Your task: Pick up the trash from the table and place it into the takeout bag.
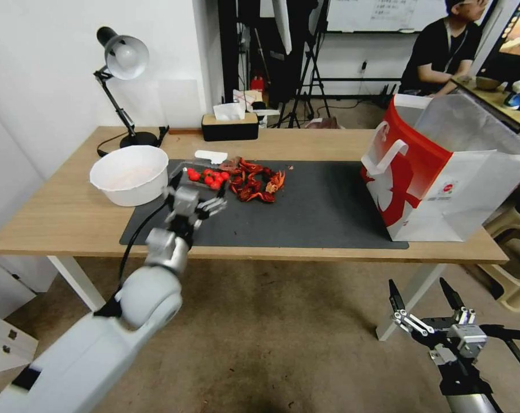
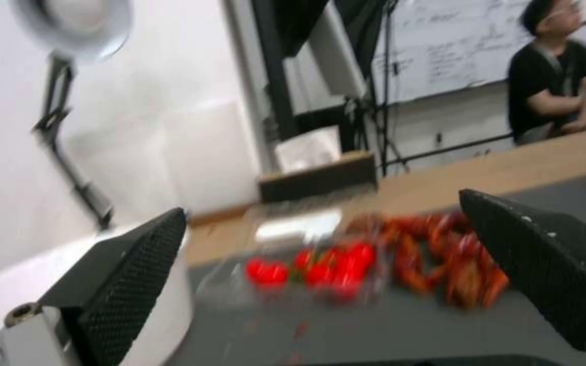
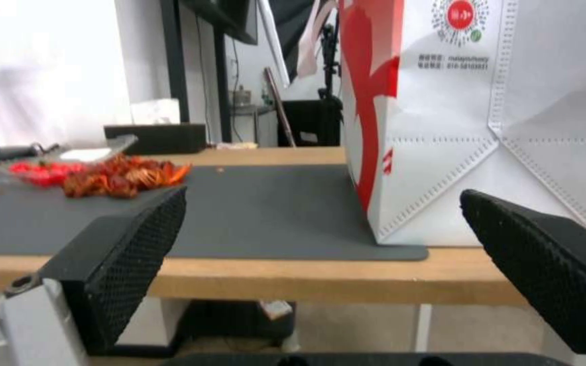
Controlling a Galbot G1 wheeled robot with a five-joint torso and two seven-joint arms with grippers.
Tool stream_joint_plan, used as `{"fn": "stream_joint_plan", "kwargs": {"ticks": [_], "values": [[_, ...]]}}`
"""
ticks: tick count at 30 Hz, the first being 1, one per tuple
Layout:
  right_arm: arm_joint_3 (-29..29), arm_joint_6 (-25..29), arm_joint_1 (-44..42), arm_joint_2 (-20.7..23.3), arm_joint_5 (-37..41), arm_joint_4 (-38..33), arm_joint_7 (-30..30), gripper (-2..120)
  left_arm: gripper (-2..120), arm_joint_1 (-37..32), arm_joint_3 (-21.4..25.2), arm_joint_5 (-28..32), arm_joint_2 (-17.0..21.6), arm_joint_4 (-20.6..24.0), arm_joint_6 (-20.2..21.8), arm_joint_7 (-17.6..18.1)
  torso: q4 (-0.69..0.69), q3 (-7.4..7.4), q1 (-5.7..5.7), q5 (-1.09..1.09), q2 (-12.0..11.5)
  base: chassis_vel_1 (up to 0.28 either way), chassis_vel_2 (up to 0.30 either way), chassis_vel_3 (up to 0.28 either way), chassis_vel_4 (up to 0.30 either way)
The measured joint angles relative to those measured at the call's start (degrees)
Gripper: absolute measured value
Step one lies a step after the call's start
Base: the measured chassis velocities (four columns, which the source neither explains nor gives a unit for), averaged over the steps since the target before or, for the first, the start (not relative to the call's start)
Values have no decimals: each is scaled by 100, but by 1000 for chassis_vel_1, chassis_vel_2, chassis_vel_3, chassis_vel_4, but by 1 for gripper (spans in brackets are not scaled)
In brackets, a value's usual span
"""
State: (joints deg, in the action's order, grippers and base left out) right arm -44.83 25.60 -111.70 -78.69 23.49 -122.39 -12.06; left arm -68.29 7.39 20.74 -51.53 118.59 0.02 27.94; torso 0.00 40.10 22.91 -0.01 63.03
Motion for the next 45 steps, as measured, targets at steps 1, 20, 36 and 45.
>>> {"fn": "stream_joint_plan", "kwargs": {"ticks": [1, 20, 36, 45], "values": [[-5, 14, 6, 13, 77, -4, -41, 100, 100, -285, 128, -103, -53, 67, -45, 52, 1, 0, -1, 0, 0, 0, 0, 0, 0], [61, -415, 344, 215, 142, -31, 165, 100, 100, -2440, 1061, -740, -837, 162, -1073, -65, 0, 0, 1, 2, 0, 0, 0, 0, 0], [279, -1099, 648, 250, 142, 11, 434, 100, 100, -2948, 1212, -755, -1095, -223, -1647, -476, 0, 0, 1, 1, 0, 0, 0, 0, 0], [286, -1232, 663, 267, 194, -2, 418, 100, 100, -2929, 1224, -731, -1103, -243, -1716, -486, 0, 0, 1, 1, 0, 0, 0, 0, 0]]}}
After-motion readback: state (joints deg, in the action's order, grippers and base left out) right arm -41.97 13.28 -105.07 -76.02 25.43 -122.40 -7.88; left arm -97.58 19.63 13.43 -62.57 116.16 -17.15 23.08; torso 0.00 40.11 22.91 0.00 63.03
